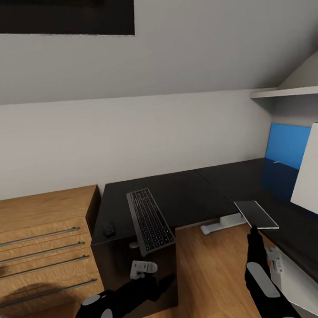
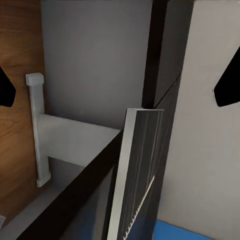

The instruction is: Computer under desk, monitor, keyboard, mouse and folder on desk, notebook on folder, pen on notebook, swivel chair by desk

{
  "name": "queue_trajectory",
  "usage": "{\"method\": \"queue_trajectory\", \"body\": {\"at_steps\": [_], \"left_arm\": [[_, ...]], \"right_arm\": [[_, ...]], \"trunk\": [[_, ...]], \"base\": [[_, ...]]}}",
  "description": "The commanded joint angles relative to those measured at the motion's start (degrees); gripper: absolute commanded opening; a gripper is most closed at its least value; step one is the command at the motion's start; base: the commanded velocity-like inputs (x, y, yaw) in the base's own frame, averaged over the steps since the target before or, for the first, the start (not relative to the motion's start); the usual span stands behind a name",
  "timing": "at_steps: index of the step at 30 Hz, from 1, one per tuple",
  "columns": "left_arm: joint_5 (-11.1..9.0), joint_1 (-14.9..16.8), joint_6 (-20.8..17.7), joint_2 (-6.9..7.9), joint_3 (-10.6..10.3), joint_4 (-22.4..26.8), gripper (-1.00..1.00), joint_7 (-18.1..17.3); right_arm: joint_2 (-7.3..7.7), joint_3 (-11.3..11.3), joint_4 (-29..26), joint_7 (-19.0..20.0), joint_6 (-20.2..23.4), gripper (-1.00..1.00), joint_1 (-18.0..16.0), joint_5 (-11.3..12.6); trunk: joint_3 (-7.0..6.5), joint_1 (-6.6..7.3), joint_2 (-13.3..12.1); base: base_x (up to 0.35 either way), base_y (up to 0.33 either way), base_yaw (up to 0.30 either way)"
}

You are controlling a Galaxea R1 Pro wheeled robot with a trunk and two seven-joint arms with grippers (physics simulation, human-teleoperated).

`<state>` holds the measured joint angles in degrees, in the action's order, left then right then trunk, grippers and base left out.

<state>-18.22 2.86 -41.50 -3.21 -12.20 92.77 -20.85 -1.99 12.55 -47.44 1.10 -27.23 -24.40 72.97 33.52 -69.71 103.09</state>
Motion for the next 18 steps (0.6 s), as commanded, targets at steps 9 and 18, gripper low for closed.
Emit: {"method": "queue_trajectory", "body": {"at_steps": [9,18], "left_arm": [[-0.2,0.0,-0.3,0.08,0.4,0.0,1.0,-0.1],[-0.2,0.0,-0.3,0.13,0.2,0.0,1.0,-0.1]], "right_arm": [[-0.03,0.0,0.0,0.2,-0.1,1.0,0.0,0.4],[-0.03,0.0,0.0,0.2,-0.1,1.0,0.0,0.4]], "trunk": [[0.06,0.01,0.0],[0.06,0.01,0.0]], "base": [[0.062,0.0,0.0],[0.059,0.0,0.0]]}}
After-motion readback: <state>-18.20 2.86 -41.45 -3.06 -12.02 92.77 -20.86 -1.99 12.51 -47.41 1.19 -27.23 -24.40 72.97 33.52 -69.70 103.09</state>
